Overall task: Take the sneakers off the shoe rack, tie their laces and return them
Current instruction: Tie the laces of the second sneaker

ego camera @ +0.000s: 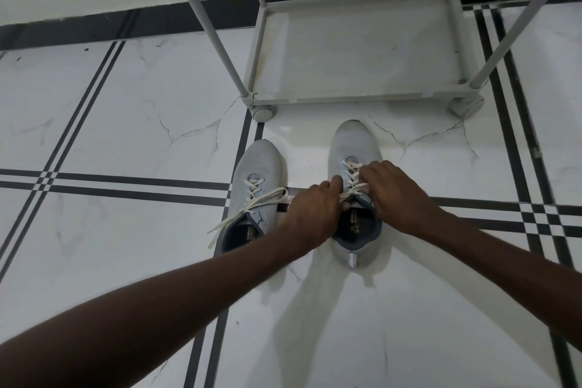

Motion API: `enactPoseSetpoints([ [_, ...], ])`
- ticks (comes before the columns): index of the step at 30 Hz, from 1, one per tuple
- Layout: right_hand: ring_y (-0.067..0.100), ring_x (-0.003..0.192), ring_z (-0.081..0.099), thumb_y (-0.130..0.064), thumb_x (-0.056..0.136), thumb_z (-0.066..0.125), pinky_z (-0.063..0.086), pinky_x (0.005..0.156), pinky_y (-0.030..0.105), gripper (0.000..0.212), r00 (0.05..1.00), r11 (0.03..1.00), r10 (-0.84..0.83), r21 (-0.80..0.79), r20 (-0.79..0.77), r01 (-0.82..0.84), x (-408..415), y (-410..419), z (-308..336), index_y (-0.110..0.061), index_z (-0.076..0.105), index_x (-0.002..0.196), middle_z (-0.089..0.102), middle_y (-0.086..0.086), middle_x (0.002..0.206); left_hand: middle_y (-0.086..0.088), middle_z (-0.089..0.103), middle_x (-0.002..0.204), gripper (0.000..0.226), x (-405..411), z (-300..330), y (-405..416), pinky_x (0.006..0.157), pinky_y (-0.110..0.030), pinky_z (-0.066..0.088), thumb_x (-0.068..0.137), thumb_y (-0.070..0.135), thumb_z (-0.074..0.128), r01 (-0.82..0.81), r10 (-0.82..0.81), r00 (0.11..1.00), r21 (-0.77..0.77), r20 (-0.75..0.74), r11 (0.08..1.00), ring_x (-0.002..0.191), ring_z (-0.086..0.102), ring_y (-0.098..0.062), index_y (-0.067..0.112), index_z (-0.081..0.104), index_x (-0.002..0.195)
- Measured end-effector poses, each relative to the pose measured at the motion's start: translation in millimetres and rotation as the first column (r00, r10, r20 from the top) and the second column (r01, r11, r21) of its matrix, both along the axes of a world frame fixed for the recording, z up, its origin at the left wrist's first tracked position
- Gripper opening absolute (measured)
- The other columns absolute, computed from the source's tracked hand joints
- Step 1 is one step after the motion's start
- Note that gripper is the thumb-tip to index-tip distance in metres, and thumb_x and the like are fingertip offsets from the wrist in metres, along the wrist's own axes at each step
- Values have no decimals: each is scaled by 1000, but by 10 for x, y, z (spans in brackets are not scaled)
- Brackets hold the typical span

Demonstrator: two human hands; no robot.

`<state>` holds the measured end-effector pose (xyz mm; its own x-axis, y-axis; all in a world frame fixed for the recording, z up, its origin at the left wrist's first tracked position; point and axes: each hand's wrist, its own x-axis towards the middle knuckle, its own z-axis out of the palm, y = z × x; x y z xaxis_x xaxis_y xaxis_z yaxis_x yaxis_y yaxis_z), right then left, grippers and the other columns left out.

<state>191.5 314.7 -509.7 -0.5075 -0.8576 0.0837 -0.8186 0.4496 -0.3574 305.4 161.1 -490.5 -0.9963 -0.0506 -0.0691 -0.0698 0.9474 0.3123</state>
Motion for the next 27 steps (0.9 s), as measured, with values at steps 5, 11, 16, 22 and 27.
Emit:
enactPoseSetpoints([
  [5,31,50,59,-29,93,53,32,45,29,28,996,996,-65,51,-66,69,65,117,-41,-14,41,113,65,5,64,-16,70,86,16,75,53,13,53,-36,35,95,15,45,-32,35,997,-38,71,999,73,65,-40,9,47,109],
  [11,28,41,59,-24,67,81,33,40,26,23,985,992,16,129,-172,7,-92,163,-45,-20,60,75,63,4,50,-12,71,94,18,40,184,35,61,-33,37,95,17,46,-16,43,978,-131,206,991,86,67,-33,13,61,104],
  [16,28,63,65,-34,83,62,39,51,30,11,995,970,39,242,-97,-15,-146,-4,-39,-23,63,83,67,3,72,-13,71,97,23,115,159,64,61,-34,37,99,24,42,5,37,968,-169,248,986,88,67,-35,12,60,106],
  [22,32,109,53,-54,87,48,45,87,42,57,948,958,-285,47,139,282,74,73,61,-17,47,130,57,10,124,-10,62,118,60,138,385,-398,90,-44,47,93,62,32,-177,180,981,-49,71,983,109,56,-28,15,61,118],
  [27,28,139,34,-56,69,75,33,111,41,113,670,880,-429,113,606,461,492,160,41,-17,9,153,32,10,153,-16,37,154,113,591,660,-1293,111,-45,35,67,70,70,-421,395,837,-16,378,907,139,38,-33,11,25,152],
])
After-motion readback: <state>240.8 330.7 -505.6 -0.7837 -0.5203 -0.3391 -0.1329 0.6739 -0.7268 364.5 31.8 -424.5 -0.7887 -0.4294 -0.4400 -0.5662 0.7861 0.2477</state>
